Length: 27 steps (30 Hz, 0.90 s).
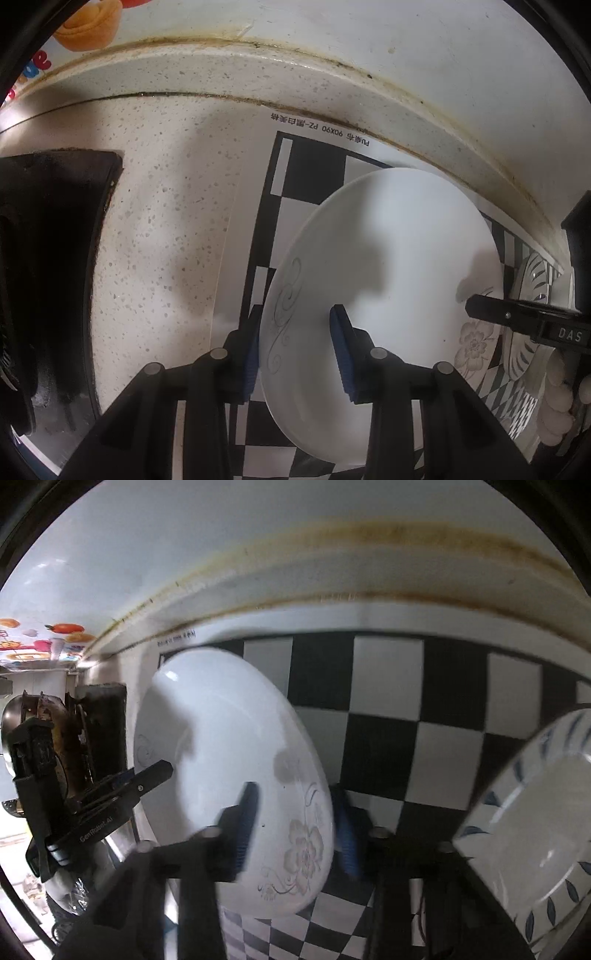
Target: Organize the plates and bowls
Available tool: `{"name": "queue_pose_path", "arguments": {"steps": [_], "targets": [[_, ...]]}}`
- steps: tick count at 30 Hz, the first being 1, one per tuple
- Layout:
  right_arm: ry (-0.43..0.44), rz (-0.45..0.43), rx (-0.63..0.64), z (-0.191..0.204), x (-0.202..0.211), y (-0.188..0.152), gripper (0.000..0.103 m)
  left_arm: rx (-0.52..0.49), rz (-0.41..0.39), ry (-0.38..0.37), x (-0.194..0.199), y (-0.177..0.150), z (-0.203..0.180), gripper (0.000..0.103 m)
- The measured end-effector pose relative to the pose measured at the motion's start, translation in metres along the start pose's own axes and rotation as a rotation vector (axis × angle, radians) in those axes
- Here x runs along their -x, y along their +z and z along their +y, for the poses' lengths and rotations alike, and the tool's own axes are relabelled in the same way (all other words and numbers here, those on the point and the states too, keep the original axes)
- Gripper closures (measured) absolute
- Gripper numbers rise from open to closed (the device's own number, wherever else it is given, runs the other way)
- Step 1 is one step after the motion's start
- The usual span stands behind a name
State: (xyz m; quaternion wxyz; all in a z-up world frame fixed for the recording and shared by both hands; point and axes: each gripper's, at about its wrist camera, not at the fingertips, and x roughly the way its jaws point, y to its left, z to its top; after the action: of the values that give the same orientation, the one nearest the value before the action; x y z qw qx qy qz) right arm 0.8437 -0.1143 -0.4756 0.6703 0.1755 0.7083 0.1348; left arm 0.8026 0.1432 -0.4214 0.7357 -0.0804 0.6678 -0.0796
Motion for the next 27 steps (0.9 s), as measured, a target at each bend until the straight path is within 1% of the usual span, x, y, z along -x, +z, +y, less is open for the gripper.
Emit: {"name": "queue_pose_path", "arguments": {"steps": [2, 3, 4, 7, 10, 14, 15, 21, 24, 27], "targets": [[-0.035, -0.004, 0.033, 0.003, 0.000, 0.001, 0.072, 0.001, -0.005, 0.000, -0.001, -0.003, 0.000, 0.071], [-0.046, -0.008, 0.038, 0.002, 0.002, -0.001, 0.079, 0.007, -0.003, 0.001, -0.003, -0.004, -0.001, 0.071], [-0.050, -0.009, 0.039, 0.002, 0.002, -0.002, 0.083, 0.015, -0.002, -0.002, -0.002, -0.006, 0.000, 0.071], [-0.020, -0.001, 0.029, 0.002, 0.001, -0.006, 0.084, 0.033, -0.002, -0.011, -0.002, -0.012, 0.001, 0.071], [-0.017, -0.005, 0.035, 0.002, 0.003, -0.011, 0.084, 0.038, -0.011, -0.011, 0.001, -0.022, -0.001, 0.071], [-0.006, -0.018, 0.044, 0.004, 0.015, -0.021, 0.085, 0.043, -0.028, -0.017, 0.011, -0.033, -0.006, 0.071], [-0.003, -0.025, 0.050, 0.007, 0.018, -0.023, 0.085, 0.041, -0.035, -0.016, 0.017, -0.032, -0.001, 0.071], [0.017, -0.052, 0.067, 0.012, 0.050, -0.051, 0.086, 0.030, -0.056, -0.017, 0.042, -0.057, -0.018, 0.071], [0.022, -0.072, 0.060, 0.010, 0.065, -0.069, 0.086, 0.015, -0.064, -0.030, 0.054, -0.069, -0.028, 0.071], [0.024, -0.091, 0.047, 0.002, 0.079, -0.091, 0.086, -0.002, -0.070, -0.047, 0.067, -0.086, -0.047, 0.071]]}}
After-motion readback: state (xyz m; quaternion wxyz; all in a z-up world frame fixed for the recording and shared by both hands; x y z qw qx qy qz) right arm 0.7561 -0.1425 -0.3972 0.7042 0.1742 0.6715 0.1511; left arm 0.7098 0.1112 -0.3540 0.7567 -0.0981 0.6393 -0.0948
